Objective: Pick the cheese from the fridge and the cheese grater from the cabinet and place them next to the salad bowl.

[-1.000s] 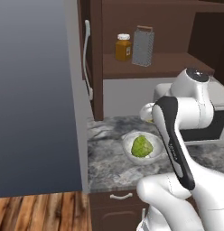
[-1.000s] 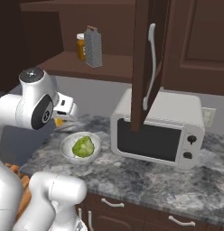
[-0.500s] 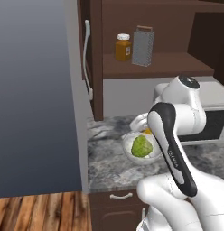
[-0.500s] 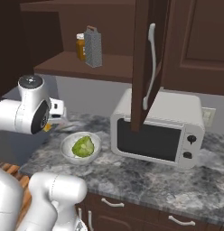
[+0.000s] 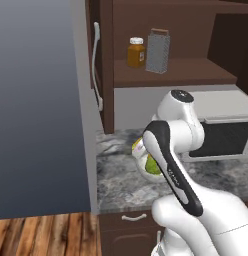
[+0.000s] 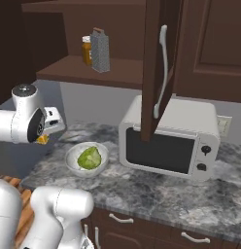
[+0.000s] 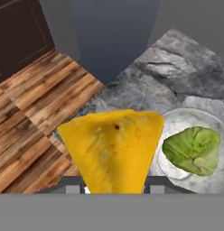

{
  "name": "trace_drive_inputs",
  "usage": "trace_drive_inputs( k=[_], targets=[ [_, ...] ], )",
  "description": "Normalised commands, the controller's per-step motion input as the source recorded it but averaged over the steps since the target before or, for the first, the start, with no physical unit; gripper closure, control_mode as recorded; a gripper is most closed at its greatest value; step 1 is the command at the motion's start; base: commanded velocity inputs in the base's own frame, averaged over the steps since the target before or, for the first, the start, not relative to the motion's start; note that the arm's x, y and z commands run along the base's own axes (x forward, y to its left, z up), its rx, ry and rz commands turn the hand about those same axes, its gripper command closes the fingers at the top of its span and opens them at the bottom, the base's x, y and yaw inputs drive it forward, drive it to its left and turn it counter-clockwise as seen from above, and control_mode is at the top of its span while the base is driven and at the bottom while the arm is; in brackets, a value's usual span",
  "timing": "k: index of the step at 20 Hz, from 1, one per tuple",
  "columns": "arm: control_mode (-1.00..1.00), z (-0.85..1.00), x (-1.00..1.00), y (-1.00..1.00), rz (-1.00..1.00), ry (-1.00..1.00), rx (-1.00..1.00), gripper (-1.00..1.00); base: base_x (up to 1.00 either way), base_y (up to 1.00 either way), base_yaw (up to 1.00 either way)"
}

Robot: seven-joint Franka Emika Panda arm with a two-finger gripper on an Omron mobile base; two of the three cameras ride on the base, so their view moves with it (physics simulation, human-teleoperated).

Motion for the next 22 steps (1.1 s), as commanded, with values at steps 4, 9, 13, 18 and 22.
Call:
trace_drive_inputs(
  k=[4,9,13,18,22],
  targets=[
    [-1.00,-0.35,0.17,0.14,0.27,0.08,-0.17,1.00,0.00,0.00,0.00],
    [-1.00,-0.46,0.22,-0.01,0.30,0.15,-0.13,1.00,0.00,0.00,0.00],
    [-1.00,-0.41,0.29,0.01,0.27,0.13,0.00,1.00,0.00,0.00,0.00],
    [-1.00,-0.36,0.40,0.07,0.19,0.01,0.00,1.00,0.00,0.00,0.00],
    [-1.00,-0.32,0.50,0.12,0.11,0.00,-0.04,1.00,0.00,0.00,0.00]
  ],
)
